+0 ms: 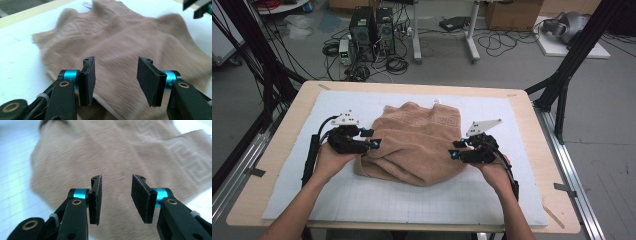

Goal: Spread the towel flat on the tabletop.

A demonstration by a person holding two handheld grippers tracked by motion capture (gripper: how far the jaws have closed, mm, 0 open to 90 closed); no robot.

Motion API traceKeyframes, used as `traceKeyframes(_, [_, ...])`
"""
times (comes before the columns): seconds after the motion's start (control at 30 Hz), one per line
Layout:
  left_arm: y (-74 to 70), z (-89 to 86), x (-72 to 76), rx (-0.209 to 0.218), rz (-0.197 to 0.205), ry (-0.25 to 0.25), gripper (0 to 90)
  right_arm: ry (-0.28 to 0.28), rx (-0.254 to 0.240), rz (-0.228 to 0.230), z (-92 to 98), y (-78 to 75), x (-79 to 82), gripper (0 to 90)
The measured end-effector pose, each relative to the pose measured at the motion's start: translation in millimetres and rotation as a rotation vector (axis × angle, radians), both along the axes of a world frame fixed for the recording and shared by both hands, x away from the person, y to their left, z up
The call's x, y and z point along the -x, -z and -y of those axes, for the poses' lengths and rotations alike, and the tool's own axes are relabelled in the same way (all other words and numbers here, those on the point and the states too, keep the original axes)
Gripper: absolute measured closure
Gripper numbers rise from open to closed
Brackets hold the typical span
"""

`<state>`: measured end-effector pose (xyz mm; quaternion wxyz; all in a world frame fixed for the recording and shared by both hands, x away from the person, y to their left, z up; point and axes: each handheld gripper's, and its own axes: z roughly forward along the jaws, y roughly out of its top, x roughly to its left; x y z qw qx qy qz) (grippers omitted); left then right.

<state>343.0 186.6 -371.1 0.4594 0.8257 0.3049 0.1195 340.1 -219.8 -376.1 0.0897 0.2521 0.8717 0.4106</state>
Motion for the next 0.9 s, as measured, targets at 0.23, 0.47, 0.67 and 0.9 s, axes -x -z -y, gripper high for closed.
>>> traceKeyframes(0.23, [21.3, 8.6, 11.2, -0.104, -0.033, 0.059, 43.7, -0.089, 0.001, -0.058, -10.1, 28.1, 24.1, 49.5])
traceKeyframes(0.47, [29.4, 16.2, -0.8, -0.139, -0.033, 0.044, 79.8, -0.132, 0.078, -0.110, -29.1, 57.1, 18.6, 65.3])
traceKeyframes(0.67, [22.9, 17.0, -10.6, -0.121, -0.014, -0.001, 84.0, -0.163, 0.106, -0.075, -32.4, 45.0, 11.0, 82.8])
traceKeyframes(0.9, [1.1, 13.6, -46.6, -0.031, 0.025, -0.137, 84.5, -0.025, 0.042, 0.014, -6.0, -6.5, -14.7, 82.9])
